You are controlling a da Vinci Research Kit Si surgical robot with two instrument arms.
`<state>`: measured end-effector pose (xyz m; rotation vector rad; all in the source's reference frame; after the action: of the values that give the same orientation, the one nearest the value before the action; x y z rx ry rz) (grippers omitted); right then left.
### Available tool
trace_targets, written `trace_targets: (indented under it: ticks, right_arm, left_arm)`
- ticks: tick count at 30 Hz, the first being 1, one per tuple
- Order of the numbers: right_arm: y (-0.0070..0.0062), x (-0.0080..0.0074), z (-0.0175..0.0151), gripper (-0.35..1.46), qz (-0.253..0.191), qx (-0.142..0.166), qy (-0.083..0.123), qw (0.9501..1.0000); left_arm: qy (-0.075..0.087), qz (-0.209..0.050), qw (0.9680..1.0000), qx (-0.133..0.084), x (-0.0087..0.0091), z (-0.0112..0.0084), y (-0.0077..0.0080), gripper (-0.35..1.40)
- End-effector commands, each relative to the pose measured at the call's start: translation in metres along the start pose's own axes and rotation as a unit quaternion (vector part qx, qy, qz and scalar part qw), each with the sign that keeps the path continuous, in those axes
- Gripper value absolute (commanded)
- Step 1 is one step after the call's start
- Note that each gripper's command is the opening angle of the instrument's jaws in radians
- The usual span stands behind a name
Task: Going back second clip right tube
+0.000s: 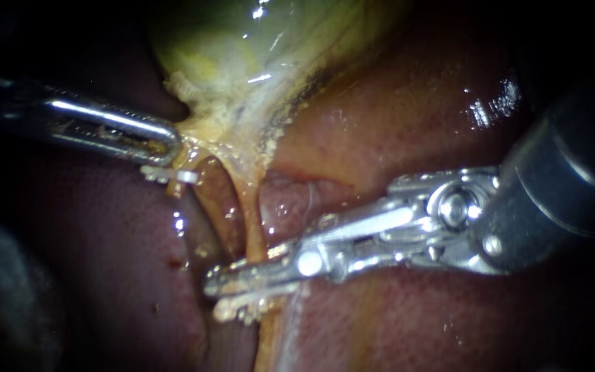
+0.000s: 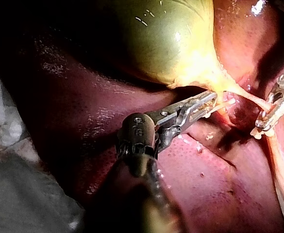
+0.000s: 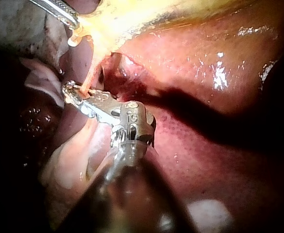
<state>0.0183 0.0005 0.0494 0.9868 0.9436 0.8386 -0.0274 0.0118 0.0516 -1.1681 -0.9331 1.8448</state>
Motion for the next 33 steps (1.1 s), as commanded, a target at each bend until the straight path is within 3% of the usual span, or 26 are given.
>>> trace_targets:
  ticks: [1,3,7,10,16,22,28,33]
  right_arm:
    - [0.0001,-0.0001,0.0,-0.35,-0.01,0.001,-0.003,0.9999]
    - [0.0002,-0.0002,0.0,-0.34,-0.025,0.008,-0.008,0.9996]
    - [0.0,-0.0003,0.0003,0.19,-0.091,0.012,-0.005,0.9958]
    - [0.0002,-0.0006,0.0006,0.32,-0.098,0.021,-0.002,0.995]
    - [0.0011,-0.0015,0.0012,0.41,-0.102,0.027,0.004,0.9944]
    - [0.0032,-0.0026,0.0018,0.44,-0.133,0.026,0.006,0.9907]
    - [0.0046,-0.0029,0.0017,0.49,-0.198,-0.001,0.02,0.9799]
    - [0.0051,-0.0032,0.0007,0.49,-0.251,-0.022,0.014,0.9676]
  left_arm:
    - [0.0,0.0,1.0,0.0,0.0,0.0,0.0,-0.35]
    - [0.0,0.0,1.0,0.0,0.0,0.0,0.0,-0.35]
    - [0.0,0.0,1.0,0.0,-0.0001,0.0,0.0,-0.35]
    - [0.0,0.0,1.0,0.0,-0.0001,0.0,0.0,-0.35]
    - [0.0,0.0,1.0,0.0,-0.0001,0.0,0.0,-0.35]
    - [0.0,0.001,1.0,0.0,-0.0001,0.0001,-0.0001,-0.35]
    - [0.0,0.001,1.0,0.0,-0.0002,0.0001,-0.0001,-0.35]
    - [0.0,0.001,1.0,0.0,-0.0002,0.0001,-0.0001,-0.35]
